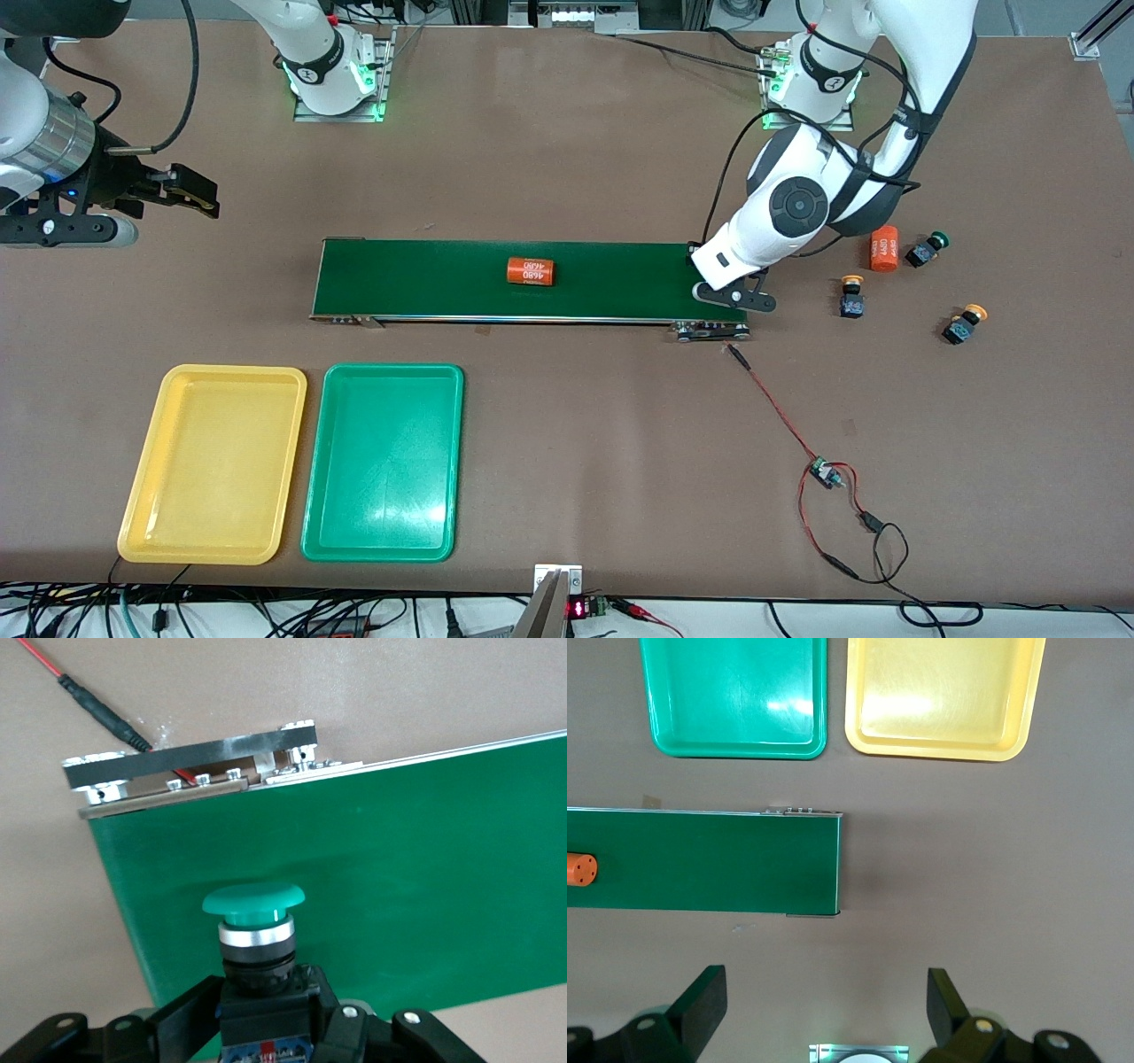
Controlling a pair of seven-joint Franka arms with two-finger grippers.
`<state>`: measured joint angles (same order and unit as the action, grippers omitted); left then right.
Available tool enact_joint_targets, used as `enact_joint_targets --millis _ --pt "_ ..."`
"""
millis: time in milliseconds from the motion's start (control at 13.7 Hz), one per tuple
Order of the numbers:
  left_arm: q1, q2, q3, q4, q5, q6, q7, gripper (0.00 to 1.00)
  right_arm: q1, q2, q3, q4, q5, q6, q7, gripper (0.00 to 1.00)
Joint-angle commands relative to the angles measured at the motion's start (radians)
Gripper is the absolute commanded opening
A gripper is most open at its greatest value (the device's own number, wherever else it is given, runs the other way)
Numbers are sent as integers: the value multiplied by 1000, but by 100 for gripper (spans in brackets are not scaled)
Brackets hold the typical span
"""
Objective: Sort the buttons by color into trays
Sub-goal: 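Carry the green button onto the belt and open the left gripper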
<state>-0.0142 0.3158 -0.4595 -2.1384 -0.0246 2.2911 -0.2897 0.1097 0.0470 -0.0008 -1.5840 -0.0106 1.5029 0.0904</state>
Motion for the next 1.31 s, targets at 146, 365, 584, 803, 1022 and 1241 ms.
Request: enact_joint_targets --millis 146,365,584,803,1022,1241 --pt "-18 29 15 -23 -23 60 12 6 -1 1 -1 7 12 -12 -6 100" --pt "-18 29 15 -15 -17 62 17 79 1 1 -1 7 12 -13 -6 100" --pt "-15 -20 15 -3 -18 51 33 100 -4 1 -1 7 12 -13 -9 100" --pt "22 -63 31 75 -20 -69 33 100 1 2 -1 7 12 -10 -8 100" --pt "117 -69 35 161 -20 -186 35 100 1 8 -1 7 12 -7 -6 100" --pt "239 -37 35 166 -14 -183 40 100 -2 8 -1 7 12 -9 -6 100"
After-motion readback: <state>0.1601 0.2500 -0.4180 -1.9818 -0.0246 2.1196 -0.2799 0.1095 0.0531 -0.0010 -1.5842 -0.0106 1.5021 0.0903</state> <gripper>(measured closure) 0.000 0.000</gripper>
